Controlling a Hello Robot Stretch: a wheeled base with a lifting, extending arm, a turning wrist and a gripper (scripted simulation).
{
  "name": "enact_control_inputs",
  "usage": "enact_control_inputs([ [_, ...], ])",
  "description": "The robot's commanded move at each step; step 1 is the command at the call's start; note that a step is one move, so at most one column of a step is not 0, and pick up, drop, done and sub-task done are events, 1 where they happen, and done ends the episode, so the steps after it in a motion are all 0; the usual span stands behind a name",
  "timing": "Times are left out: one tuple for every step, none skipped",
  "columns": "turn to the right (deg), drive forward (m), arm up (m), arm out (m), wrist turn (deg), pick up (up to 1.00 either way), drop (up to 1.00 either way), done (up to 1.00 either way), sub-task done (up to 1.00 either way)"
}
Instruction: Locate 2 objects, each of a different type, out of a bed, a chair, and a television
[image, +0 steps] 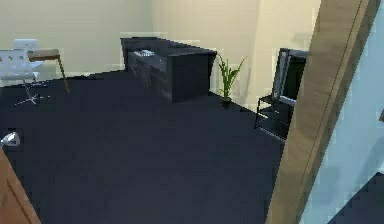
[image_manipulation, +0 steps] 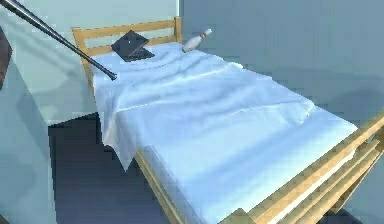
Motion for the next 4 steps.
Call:
enact_control_inputs([
  [0.0, 0.55, 0.0, 0.0, 0.0, 0.0, 0.0, 0.0, 0.0],
  [39.0, 0.0, 0.0, 0.0, 0.0, 0.0, 0.0, 0.0, 0.0],
  [0.0, 1.0, 0.0, 0.0, 0.0, 0.0, 0.0, 0.0, 0.0],
  [9.0, 0.0, 0.0, 0.0, 0.0, 0.0, 0.0, 0.0, 0.0],
])
